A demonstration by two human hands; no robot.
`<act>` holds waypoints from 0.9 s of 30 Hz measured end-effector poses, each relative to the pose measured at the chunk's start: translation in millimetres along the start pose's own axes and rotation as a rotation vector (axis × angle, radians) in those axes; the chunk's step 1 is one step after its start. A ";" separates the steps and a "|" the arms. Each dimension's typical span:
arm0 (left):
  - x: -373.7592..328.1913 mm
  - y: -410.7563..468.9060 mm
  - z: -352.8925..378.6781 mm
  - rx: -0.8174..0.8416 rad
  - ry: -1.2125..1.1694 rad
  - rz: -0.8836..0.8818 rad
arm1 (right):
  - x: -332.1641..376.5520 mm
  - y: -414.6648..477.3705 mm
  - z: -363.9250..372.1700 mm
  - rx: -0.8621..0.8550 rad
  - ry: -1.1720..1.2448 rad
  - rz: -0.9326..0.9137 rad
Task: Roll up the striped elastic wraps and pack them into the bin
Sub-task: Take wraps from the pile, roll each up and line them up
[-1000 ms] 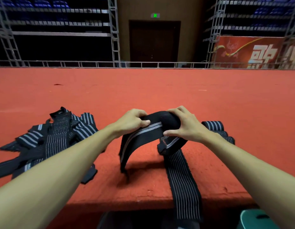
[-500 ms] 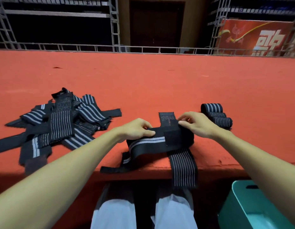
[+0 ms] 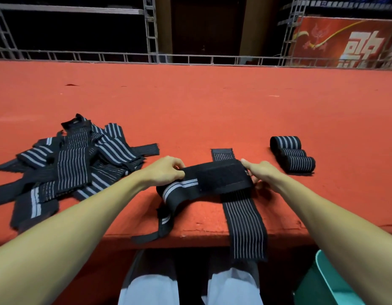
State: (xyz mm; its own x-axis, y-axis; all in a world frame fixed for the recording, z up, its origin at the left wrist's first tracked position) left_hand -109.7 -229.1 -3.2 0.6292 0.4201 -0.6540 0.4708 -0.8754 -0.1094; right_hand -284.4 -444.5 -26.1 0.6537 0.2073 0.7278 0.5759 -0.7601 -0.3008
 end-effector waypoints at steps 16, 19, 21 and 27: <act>-2.1 -51.9 -21.6 0.130 -0.405 0.179 | 82.7 -39.4 25.5 -0.041 0.281 -0.437; -6.0 -59.7 -35.0 0.096 -0.547 0.189 | 110.4 -42.2 21.0 -0.175 0.320 -0.529; -13.9 -65.5 -38.2 0.155 -0.629 0.195 | 126.4 -41.7 14.4 -0.283 0.263 -0.579; -31.4 -63.8 -37.3 0.338 -0.890 0.198 | 161.9 -46.7 -8.9 -0.483 0.160 -0.724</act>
State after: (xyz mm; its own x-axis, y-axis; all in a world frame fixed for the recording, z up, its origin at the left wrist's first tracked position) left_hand -136.4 -177.5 52.3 -0.0853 0.0451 -0.9953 0.1165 -0.9917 -0.0550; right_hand -209.8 -380.9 111.2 0.1116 0.6775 0.7270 0.5278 -0.6603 0.5342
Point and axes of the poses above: each hand's wrist, its own y-axis towards the middle knuckle, its own z-axis out of the palm, x = y × z, the point moved 3 cm from there along y, towards the middle knuckle, and after that the axes turned 4 degrees about x, right-handed, at the moved point
